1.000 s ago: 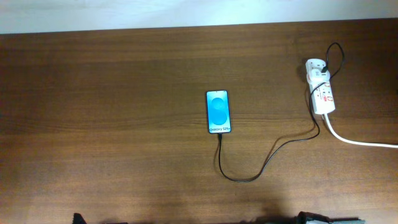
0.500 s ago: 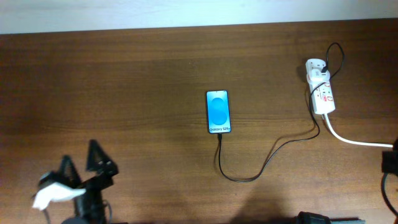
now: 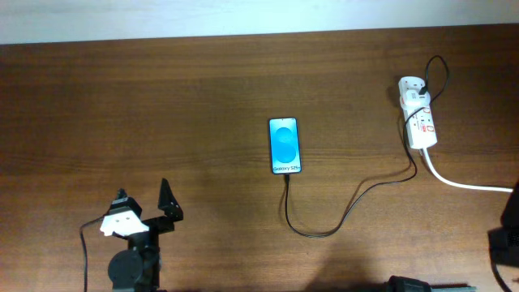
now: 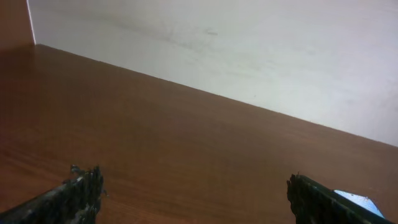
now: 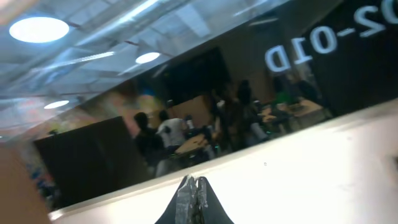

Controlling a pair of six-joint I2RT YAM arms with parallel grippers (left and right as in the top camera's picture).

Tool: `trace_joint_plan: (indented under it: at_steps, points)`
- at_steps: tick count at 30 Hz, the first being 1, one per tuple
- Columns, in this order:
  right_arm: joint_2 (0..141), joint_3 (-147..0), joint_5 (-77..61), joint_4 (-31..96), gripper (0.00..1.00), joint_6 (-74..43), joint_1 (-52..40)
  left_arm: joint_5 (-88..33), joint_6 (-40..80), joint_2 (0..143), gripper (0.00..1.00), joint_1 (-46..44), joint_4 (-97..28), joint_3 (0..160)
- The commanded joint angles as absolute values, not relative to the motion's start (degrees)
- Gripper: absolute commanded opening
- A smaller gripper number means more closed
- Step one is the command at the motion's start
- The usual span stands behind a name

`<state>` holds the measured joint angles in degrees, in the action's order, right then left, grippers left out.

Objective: Plug charger to phone and switch on socket

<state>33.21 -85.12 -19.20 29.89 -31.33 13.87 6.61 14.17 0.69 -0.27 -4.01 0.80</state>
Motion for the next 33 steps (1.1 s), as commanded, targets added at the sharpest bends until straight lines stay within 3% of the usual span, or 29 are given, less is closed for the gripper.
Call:
trace_joint_plan:
  at_steps: [1,15,22,24,26,29,31,33]
  points:
    - [31.3,-85.0,-26.1,28.4,0.04,-32.0,13.5,5.6,11.9,0.7,0.99,-0.1,-4.1,0.5]
    - [16.9,-83.3,-26.3,26.6,0.04,-30.0,4.7,5.6,11.9,0.7,0.99,-0.1,-4.1,0.5]
    - [7.7,-76.3,-20.0,21.5,0.13,-30.0,-2.3,5.6,11.9,0.7,0.99,-0.1,-4.1,0.5]
    - [4.2,-74.1,-14.9,20.3,0.26,-30.0,-4.0,5.6,11.9,0.7,0.99,-0.1,-4.1,0.5]
    - [1.2,-71.9,-11.7,18.5,0.5,-30.0,-5.3,5.6,11.9,0.7,0.99,-0.1,-4.1,0.5]
    - [0.3,-70.3,-6.8,16.9,0.69,-30.0,-5.7,5.6,11.9,0.7,0.99,-0.1,-4.1,0.5]
    - [0.3,-70.3,-6.8,16.7,0.93,-30.0,-5.6,5.6,11.9,0.7,0.99,-0.1,-4.1,0.5]
    - [0.3,-70.3,-6.7,16.6,0.99,-28.6,-5.6,5.6,11.9,0.7,0.99,-0.1,-4.1,0.5]
